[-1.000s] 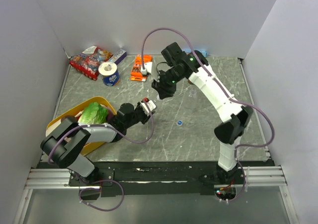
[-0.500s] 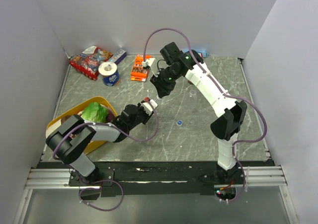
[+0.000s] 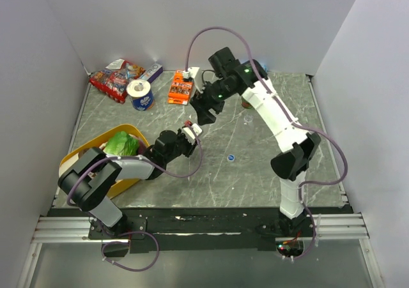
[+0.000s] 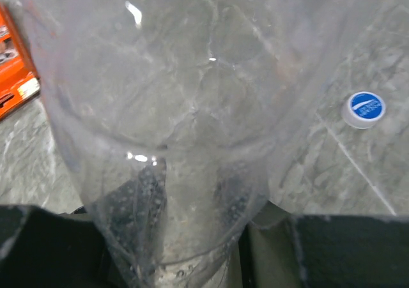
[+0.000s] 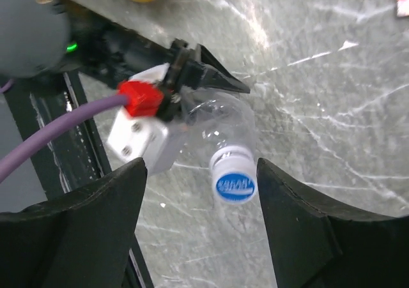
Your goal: Screw on the bottle caps
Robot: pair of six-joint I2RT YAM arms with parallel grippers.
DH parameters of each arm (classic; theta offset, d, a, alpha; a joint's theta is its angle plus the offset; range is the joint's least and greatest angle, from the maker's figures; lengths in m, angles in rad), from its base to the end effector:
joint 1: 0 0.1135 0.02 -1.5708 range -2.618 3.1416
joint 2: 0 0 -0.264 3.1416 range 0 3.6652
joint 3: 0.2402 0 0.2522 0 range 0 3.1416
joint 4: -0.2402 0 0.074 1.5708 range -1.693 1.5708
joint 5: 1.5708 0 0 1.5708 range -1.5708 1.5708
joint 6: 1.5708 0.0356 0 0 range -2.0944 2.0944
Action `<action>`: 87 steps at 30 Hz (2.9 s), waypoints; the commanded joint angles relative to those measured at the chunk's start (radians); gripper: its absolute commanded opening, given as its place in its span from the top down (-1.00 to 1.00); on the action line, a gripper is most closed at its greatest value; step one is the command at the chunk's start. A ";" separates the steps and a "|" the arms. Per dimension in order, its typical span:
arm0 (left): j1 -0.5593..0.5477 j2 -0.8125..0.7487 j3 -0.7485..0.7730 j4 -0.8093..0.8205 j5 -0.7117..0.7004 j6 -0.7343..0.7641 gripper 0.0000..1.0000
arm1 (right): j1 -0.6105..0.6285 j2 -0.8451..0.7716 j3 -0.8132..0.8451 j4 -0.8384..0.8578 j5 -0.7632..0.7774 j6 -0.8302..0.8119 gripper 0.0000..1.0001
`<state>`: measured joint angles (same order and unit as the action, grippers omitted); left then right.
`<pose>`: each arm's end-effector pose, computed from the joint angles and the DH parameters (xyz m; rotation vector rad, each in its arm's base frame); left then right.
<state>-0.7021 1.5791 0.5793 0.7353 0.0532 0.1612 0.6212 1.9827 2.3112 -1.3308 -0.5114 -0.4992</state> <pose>0.2361 -0.2022 0.1752 0.8108 1.6698 -0.4270 0.3109 0.2439 0.4027 -1.5024 2.0331 0.7026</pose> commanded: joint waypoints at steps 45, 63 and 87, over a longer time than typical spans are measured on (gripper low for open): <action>0.066 -0.157 0.166 -0.430 0.677 0.436 0.98 | 0.098 -0.588 -0.664 0.067 -0.084 -1.084 -0.18; 0.066 -0.137 0.156 -0.399 0.671 0.386 0.98 | 0.101 -0.593 -0.670 0.137 -0.085 -1.052 -0.16; 0.067 -0.140 0.145 -0.386 0.654 0.414 0.98 | 0.097 -0.501 -0.572 0.019 -0.062 -1.001 0.14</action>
<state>-0.6365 1.4487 0.7074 0.2871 0.6872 0.5655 0.7113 1.4822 1.7096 -1.3022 -0.5835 -1.5341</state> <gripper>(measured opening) 0.390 0.449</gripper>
